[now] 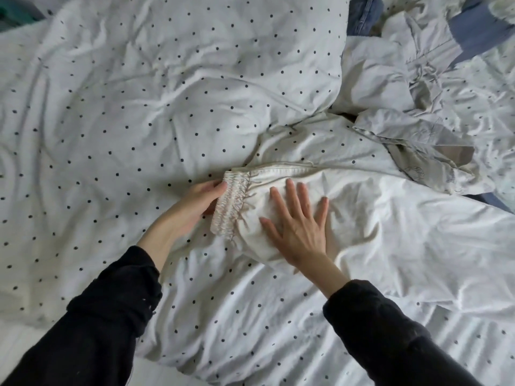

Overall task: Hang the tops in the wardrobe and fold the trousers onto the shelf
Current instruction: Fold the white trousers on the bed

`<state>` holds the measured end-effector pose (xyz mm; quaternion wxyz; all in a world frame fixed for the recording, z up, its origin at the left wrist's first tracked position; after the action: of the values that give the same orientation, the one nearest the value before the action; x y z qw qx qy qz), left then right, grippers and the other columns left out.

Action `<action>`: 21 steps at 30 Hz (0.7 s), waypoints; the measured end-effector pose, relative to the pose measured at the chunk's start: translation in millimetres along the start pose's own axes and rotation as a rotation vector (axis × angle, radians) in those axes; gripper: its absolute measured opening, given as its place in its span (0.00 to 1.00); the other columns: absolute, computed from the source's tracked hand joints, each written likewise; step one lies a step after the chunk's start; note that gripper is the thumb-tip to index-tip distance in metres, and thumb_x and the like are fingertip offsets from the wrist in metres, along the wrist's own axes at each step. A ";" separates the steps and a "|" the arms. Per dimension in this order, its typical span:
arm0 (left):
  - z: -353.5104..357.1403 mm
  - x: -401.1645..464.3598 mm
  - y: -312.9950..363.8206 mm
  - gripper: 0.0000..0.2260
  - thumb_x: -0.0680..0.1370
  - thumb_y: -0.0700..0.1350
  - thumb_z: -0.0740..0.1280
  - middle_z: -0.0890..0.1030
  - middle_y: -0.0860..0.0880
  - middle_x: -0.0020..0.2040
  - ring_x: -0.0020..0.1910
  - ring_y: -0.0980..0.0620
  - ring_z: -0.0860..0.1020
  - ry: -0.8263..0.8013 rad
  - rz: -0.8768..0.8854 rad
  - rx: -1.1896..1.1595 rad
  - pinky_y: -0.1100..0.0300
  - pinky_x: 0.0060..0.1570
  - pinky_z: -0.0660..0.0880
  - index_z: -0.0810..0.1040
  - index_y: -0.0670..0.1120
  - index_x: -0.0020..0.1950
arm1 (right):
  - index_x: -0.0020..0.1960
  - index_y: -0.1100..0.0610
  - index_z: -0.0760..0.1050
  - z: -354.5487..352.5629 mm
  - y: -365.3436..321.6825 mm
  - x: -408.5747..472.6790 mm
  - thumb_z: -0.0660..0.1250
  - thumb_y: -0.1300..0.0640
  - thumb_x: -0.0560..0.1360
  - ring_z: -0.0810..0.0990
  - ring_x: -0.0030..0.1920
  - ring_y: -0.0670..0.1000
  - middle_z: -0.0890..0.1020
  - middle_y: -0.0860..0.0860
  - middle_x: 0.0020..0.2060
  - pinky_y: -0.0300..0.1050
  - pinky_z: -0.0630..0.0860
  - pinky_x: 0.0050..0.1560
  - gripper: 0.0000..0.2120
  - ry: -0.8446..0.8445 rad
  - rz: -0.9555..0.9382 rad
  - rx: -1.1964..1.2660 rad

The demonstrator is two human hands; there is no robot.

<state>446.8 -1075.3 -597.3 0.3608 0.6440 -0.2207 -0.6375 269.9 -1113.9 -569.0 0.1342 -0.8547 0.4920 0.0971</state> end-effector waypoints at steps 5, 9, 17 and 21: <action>1.6 3.7 10.3 0.10 0.77 0.47 0.64 0.84 0.51 0.47 0.45 0.55 0.81 -0.138 -0.117 -0.023 0.59 0.46 0.75 0.79 0.46 0.56 | 0.77 0.43 0.42 -2.8 2.3 -2.7 0.38 0.33 0.74 0.32 0.73 0.49 0.39 0.48 0.76 0.66 0.34 0.70 0.33 -0.011 -0.019 0.021; 4.4 7.1 10.3 0.13 0.74 0.45 0.66 0.83 0.46 0.49 0.46 0.51 0.81 -0.182 -0.180 0.015 0.60 0.46 0.77 0.78 0.42 0.56 | 0.75 0.47 0.56 -14.0 -5.9 -7.9 0.48 0.39 0.76 0.47 0.75 0.54 0.54 0.54 0.76 0.75 0.48 0.65 0.29 0.117 -0.041 0.029; -1.9 10.3 25.8 0.10 0.76 0.42 0.67 0.83 0.44 0.50 0.49 0.47 0.81 -0.102 -0.084 0.135 0.52 0.54 0.76 0.79 0.43 0.56 | 0.76 0.44 0.52 -16.7 -48.9 -9.7 0.49 0.38 0.78 0.43 0.75 0.55 0.51 0.51 0.77 0.76 0.44 0.65 0.29 0.083 -0.140 -0.027; 9.0 -3.2 30.6 0.13 0.79 0.43 0.64 0.80 0.48 0.57 0.57 0.50 0.78 -0.157 -0.092 0.151 0.50 0.58 0.74 0.73 0.47 0.63 | 0.76 0.43 0.43 -13.3 -46.8 -3.4 0.48 0.36 0.78 0.35 0.75 0.56 0.41 0.48 0.77 0.71 0.33 0.65 0.30 -0.029 -0.094 -0.068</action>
<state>443.0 -1094.2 -571.7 0.2634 0.6266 -0.2659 -0.6835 309.1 -1093.0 -549.1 0.1166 -0.8795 0.4456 0.1198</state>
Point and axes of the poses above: each hand's wrist, its own x-axis towards the middle knuckle, its own z-axis out of the palm, y = z × x, the point moved 10 cm from there along x, towards the middle knuckle
